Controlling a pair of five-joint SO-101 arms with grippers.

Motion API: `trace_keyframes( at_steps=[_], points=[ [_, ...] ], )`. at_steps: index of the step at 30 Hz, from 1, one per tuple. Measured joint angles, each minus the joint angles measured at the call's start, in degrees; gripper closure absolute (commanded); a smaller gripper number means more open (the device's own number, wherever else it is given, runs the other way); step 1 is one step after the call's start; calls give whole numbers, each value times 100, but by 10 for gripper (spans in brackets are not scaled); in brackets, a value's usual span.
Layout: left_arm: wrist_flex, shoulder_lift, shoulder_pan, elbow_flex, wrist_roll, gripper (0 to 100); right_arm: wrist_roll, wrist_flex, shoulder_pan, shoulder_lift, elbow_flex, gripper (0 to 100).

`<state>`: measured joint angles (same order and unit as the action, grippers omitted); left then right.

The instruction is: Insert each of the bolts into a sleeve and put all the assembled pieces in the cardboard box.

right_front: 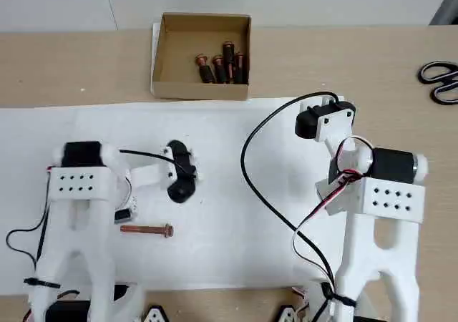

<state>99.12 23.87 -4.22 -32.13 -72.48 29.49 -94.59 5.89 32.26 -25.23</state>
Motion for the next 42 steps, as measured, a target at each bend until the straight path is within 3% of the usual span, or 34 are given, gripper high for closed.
trace_keyframes(
  at_steps=[14, 29, 42],
  points=[
    [-18, 0, 721, -624, -9, 934, 9, 501, 0, 35, -703, 989],
    [-378, -941, 747, -633, -123, 922, 9, 527, 0, 53, -703, 989],
    [-598, -985, 800, -633, -176, 917, 9, 527, 0, 53, -703, 989]
  ],
)
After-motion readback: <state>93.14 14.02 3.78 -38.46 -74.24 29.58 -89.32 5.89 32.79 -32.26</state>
